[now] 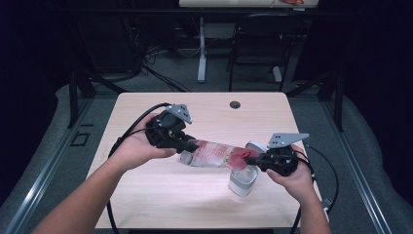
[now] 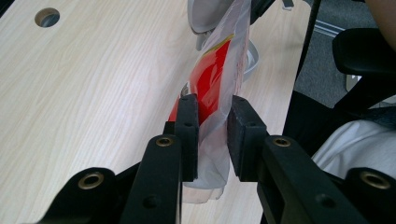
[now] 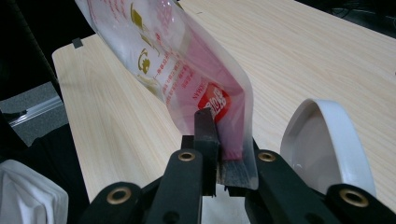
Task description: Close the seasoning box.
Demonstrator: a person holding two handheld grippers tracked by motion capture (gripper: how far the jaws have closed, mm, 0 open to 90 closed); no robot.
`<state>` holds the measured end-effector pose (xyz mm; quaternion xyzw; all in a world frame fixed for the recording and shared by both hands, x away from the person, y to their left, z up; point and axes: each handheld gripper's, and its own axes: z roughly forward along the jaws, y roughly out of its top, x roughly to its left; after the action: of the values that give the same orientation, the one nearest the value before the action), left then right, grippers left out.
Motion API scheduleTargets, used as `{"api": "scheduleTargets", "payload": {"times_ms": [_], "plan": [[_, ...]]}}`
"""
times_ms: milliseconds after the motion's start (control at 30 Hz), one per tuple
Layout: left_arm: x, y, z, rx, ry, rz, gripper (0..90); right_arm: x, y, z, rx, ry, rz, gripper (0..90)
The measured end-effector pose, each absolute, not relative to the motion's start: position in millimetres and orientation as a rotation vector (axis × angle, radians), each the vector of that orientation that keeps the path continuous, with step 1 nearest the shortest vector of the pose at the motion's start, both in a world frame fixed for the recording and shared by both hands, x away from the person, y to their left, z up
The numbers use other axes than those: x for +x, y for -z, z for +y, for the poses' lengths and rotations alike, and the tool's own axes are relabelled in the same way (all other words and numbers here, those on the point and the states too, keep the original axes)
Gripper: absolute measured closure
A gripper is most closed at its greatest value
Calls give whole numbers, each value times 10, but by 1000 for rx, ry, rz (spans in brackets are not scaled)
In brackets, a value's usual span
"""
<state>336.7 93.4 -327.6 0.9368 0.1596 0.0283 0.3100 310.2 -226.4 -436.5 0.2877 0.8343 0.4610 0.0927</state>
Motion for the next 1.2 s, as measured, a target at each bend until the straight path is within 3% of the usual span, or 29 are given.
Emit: {"api": "scheduleTargets", "payload": {"times_ms": [1200], "plan": [[3369,3258,917,2470,-72,413,766,3097,4363,-2259,853,-1360,2478,865]]}}
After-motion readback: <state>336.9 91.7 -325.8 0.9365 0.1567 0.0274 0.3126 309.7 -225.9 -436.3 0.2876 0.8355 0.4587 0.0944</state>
